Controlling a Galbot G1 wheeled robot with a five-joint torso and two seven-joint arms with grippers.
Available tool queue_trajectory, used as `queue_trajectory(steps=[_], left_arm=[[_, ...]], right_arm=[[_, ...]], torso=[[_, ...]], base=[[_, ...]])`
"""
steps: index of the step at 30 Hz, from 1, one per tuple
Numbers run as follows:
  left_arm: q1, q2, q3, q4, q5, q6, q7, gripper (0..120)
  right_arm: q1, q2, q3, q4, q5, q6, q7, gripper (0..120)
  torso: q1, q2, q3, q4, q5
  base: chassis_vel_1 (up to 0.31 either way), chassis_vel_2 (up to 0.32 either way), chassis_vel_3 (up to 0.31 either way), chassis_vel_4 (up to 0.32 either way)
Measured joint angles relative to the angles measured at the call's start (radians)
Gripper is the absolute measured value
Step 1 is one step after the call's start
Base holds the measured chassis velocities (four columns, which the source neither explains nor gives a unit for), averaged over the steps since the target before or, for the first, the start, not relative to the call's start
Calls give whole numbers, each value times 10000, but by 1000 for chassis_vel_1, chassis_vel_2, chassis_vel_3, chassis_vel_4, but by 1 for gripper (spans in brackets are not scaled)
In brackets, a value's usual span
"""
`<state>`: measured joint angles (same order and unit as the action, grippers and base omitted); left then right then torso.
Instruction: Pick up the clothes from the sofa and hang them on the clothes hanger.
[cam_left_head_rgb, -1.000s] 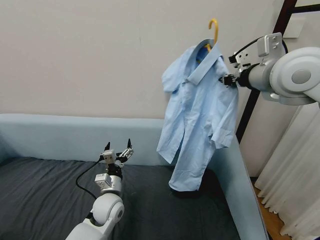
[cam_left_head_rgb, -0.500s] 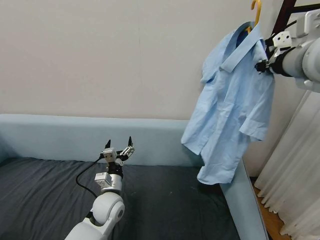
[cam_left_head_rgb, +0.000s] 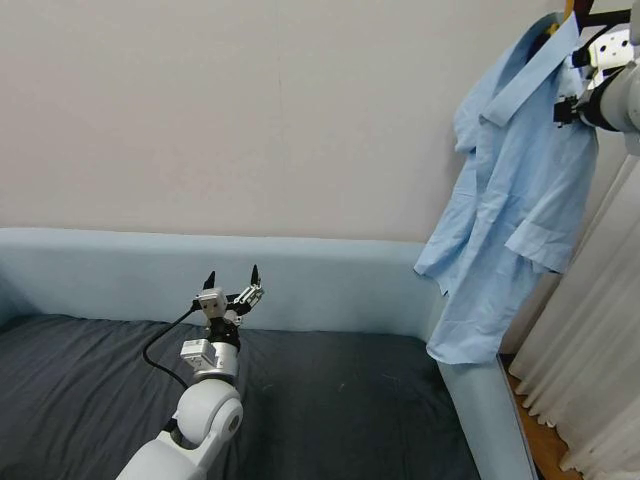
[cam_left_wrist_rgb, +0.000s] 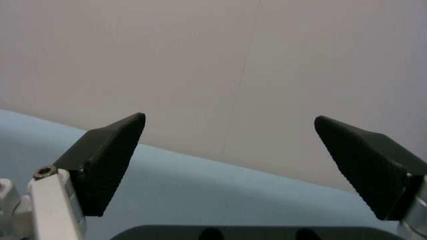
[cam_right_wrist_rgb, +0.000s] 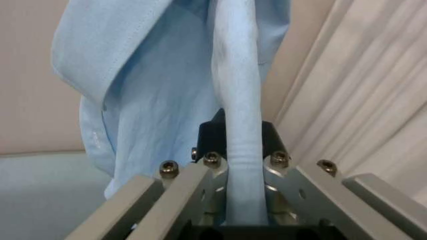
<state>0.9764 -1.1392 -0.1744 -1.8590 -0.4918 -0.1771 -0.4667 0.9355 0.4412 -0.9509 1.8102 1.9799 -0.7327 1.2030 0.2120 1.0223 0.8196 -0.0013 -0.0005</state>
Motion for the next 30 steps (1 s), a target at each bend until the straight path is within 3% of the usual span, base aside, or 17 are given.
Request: queue_trajectory(steps=[6,12,14,23,30], left_arm=[[401,6,-299,-448,49,51,-16,100],[753,120,-602,-755,54,74,-21,100],[969,194,-838,-838,52,72,-29,100],[1360,454,-1300,-926,27,-33,-52,100],[1117,557,-1344,-711,-33,-51,-144,100]], right_arm=[[-290,-548,-65,-378,-339,0,-243,1],[-422,-293,-158,-1040,-760,0,-342,1],[-424,23,-275,-1628,-1045,0,-420,1],[-690,898,-393,-3017,-1895,3,-642,1],[-741,2158,-226,-4682,-2377,10,-755,1]], torso=[[-1,0,0,-3,-1],[-1,1,-1,-1,-3],[0,0,0,6,-6],[0,0,1,-3,-1],[0,0,1,0,-5]], base=[[0,0,0,0],[0,0,0,0],[0,0,0,0],[0,0,0,0],[0,0,0,0]])
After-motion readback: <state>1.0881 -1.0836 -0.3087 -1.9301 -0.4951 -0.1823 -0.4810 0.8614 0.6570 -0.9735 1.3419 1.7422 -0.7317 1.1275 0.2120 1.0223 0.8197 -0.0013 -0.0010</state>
